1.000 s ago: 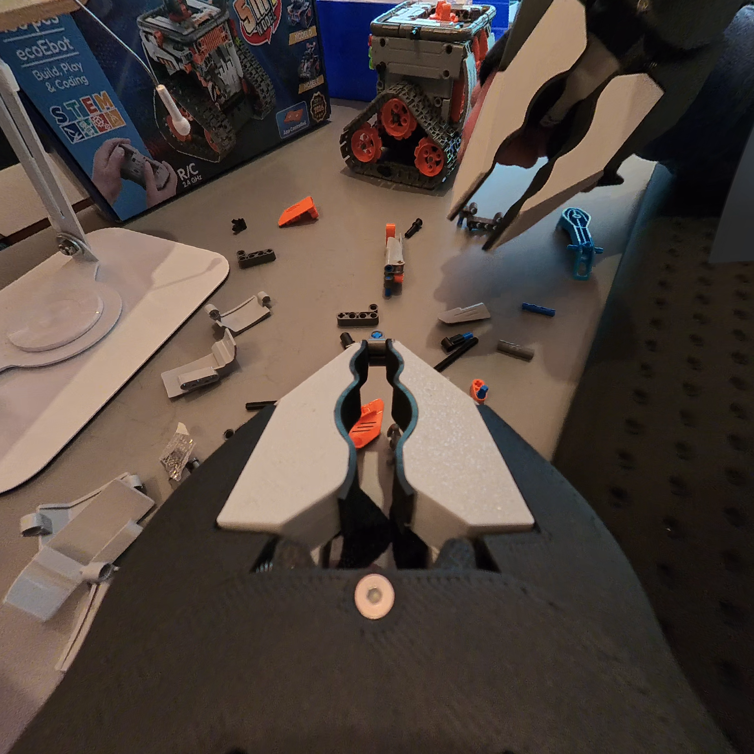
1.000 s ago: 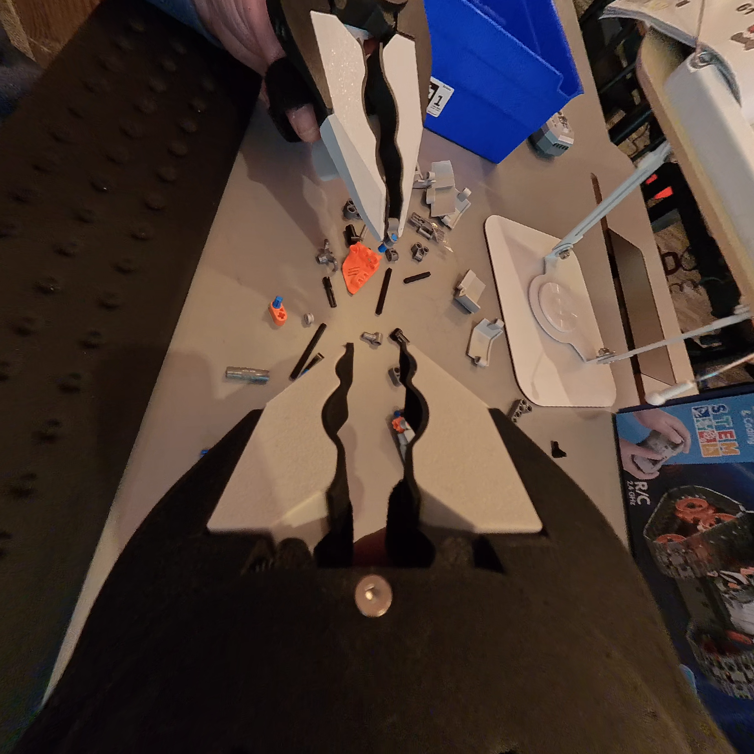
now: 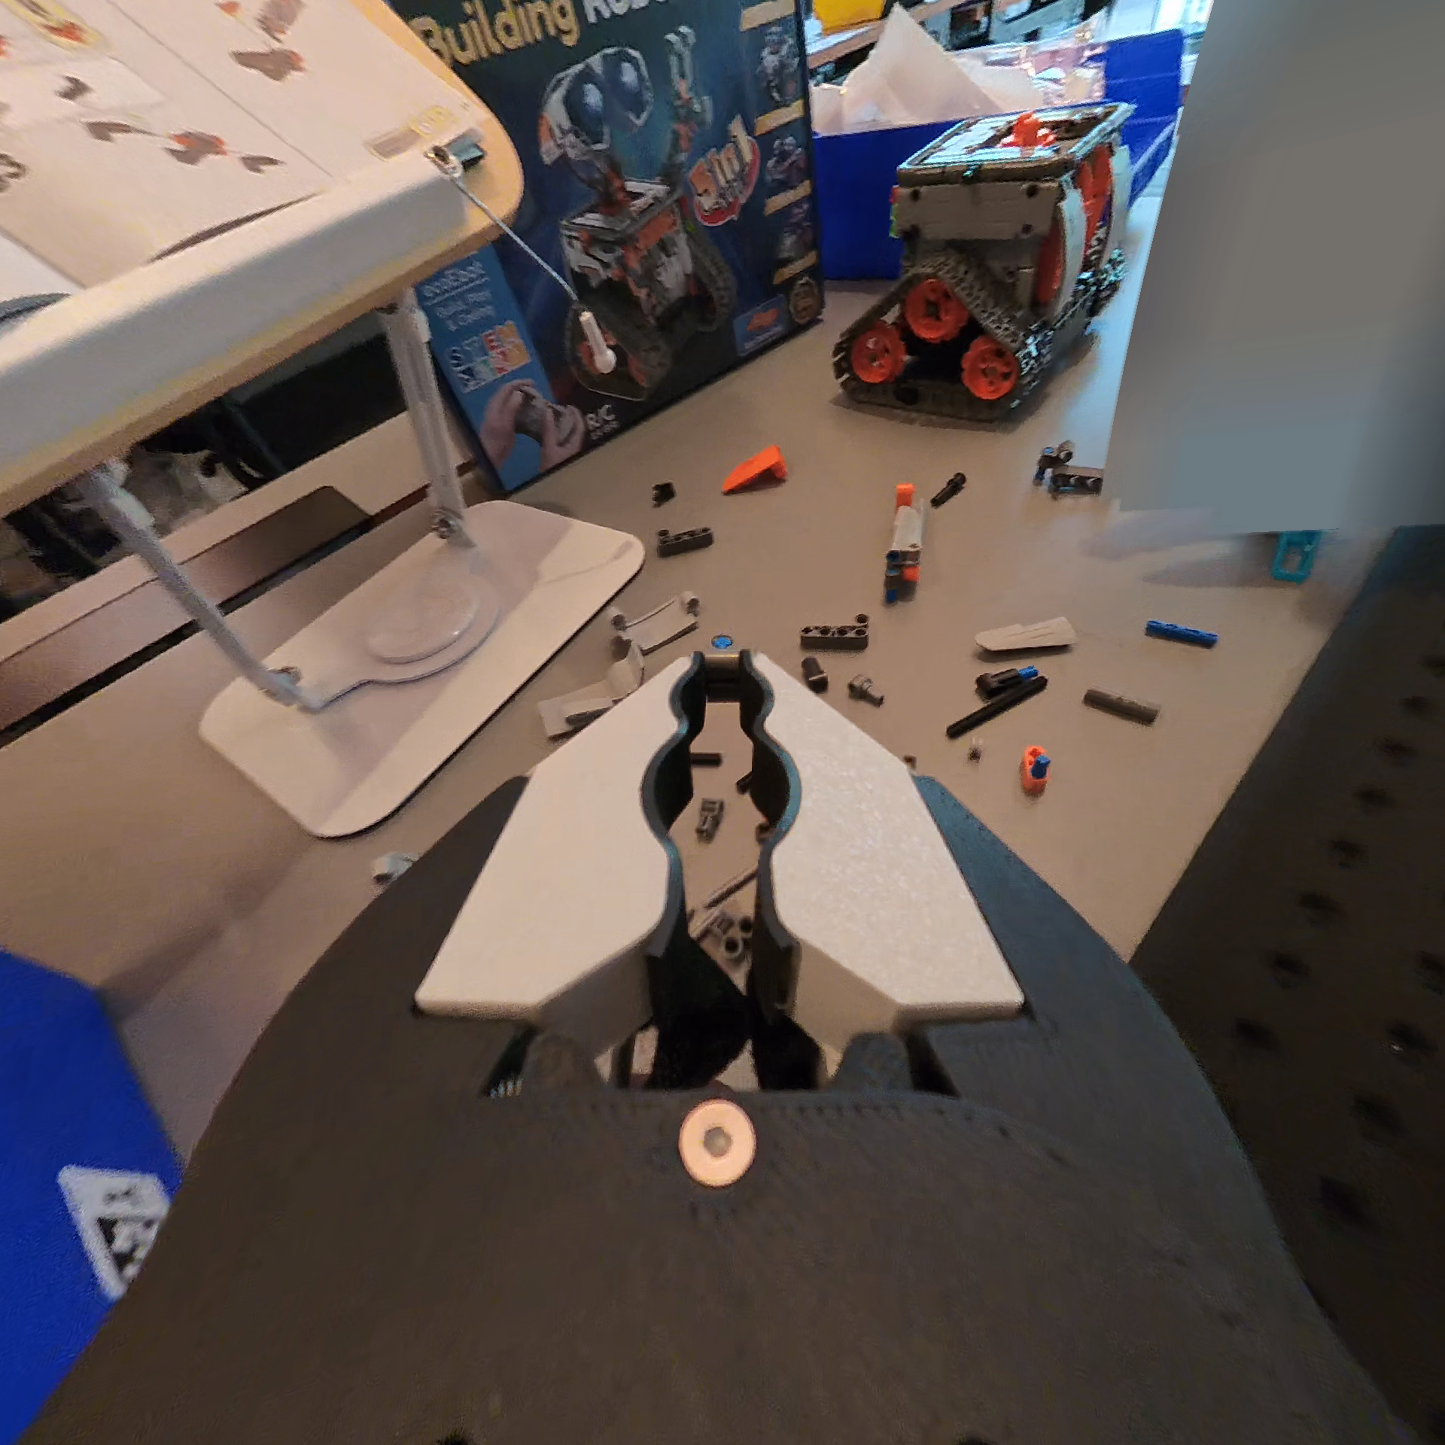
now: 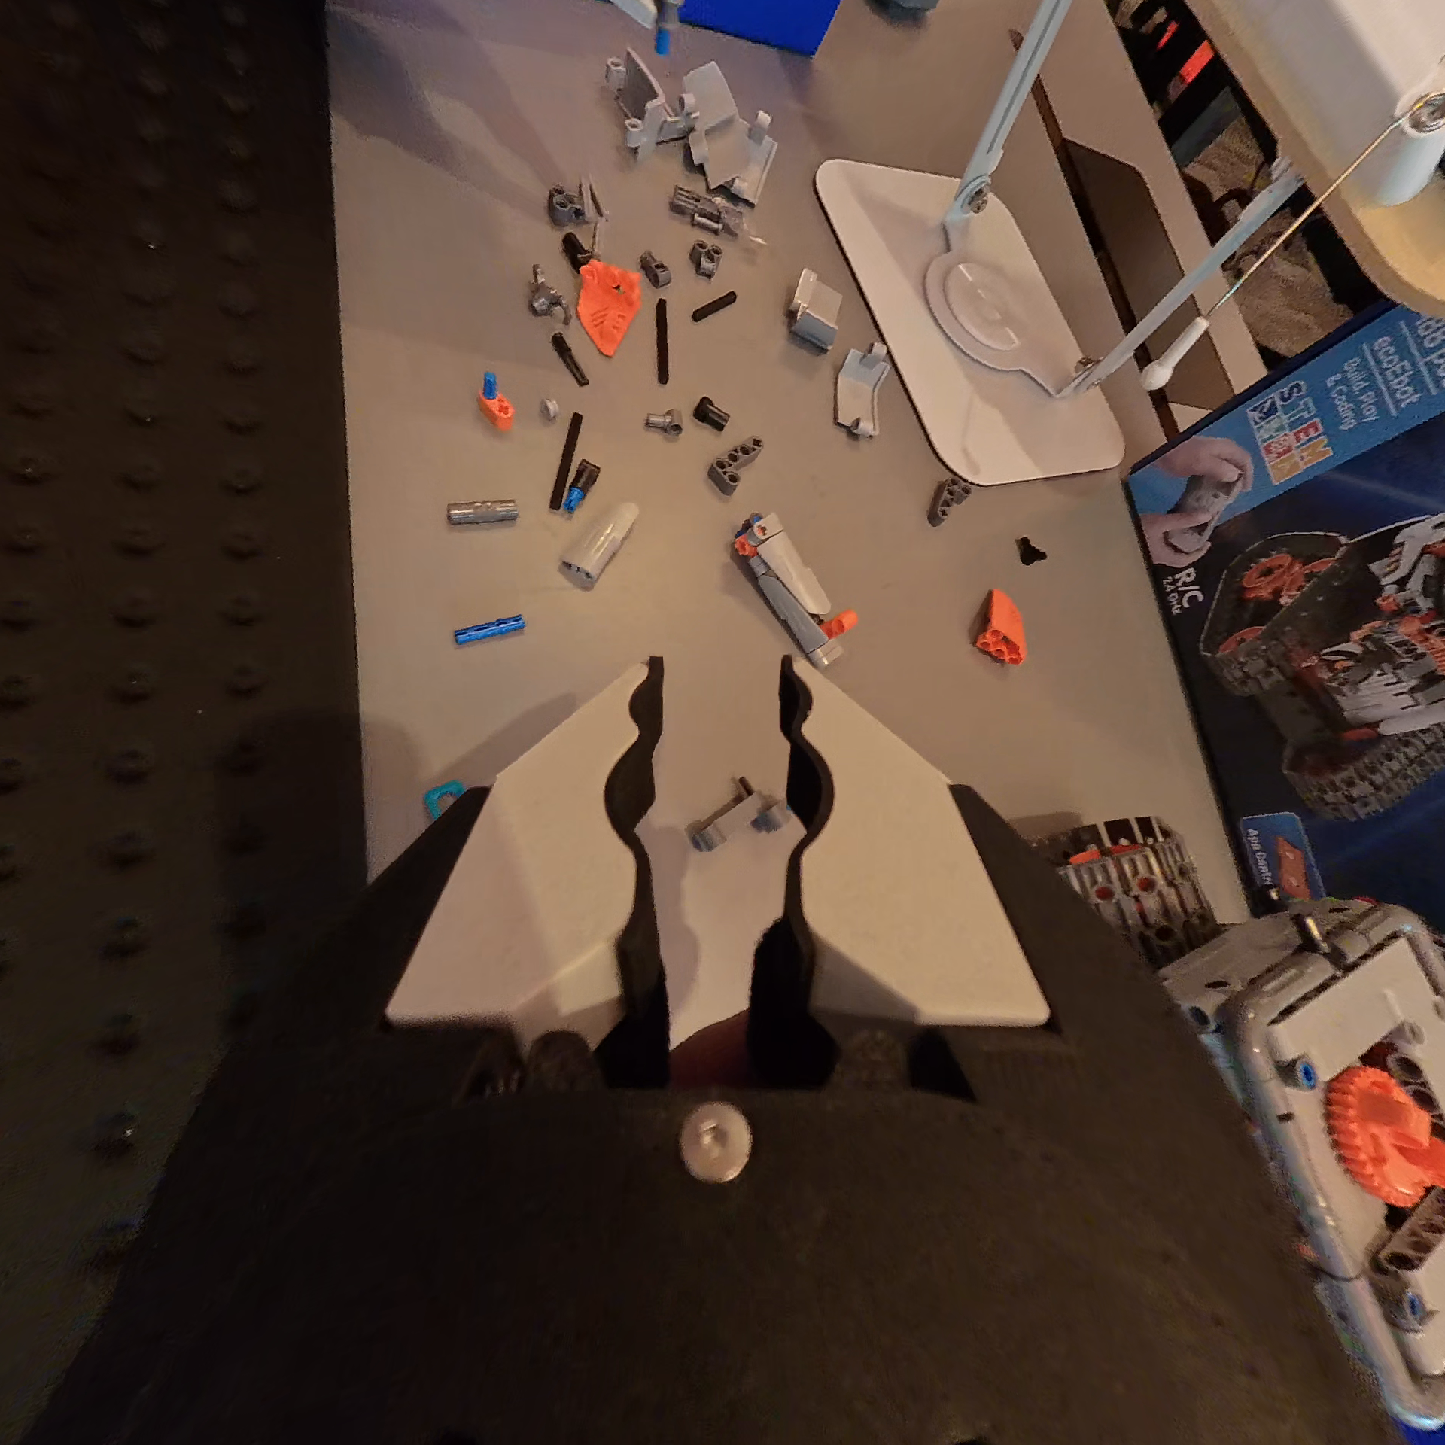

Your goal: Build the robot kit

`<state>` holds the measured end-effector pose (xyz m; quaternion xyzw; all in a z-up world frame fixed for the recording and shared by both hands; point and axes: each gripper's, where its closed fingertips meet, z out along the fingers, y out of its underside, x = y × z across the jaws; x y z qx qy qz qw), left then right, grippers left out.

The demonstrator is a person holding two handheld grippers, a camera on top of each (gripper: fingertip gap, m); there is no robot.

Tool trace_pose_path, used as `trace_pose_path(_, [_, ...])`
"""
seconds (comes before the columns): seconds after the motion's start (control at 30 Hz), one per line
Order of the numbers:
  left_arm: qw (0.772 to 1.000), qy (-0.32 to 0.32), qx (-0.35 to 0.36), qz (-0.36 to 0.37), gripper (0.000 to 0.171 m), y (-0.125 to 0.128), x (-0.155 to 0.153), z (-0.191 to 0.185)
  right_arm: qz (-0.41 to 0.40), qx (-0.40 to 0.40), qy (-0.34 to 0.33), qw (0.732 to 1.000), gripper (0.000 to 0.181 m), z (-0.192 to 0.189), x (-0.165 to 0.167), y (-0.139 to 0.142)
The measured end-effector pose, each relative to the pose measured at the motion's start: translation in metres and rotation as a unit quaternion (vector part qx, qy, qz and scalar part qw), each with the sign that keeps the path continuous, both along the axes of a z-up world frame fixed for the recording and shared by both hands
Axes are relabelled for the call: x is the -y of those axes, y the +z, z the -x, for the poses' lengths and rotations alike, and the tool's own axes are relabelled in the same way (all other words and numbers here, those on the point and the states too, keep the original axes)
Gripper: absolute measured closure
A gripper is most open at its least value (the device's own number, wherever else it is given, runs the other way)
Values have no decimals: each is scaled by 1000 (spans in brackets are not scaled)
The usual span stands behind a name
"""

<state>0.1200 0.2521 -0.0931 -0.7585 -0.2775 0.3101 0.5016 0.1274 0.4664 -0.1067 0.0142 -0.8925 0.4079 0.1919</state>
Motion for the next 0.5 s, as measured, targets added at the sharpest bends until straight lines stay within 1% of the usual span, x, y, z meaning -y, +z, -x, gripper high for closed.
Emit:
trace_pose_path(0.13, [1000, 23, -11, 3, 166, -2, 13, -12, -11, -16, -15, 1000, 153, 12, -2, 4])
trace_pose_path(0.2, [1000, 25, -15, 1, 166, -4, 15, -17, -23, -23, -39, 999, 153, 22, -10, 6])
trace_pose_path(0.23, [1000, 25, -17, 2, 166, -7, 15, -18, -25, -13, -47, 998, 153, 24, -14, 5])
trace_pose_path(0.3, [999, 28, -25, 15, 166, -9, 14, -18, -41, 22, -59, 997, 152, 25, -21, -4])
trace_pose_path(0.4, [999, 20, -34, 30, 166, -10, 8, -17, -73, 57, -76, 993, 151, 25, -28, -25])
trace_pose_path(0.5, [998, 13, -36, 45, 166, -14, 3, -17, -97, 84, -118, 985, 150, 29, -34, -43])
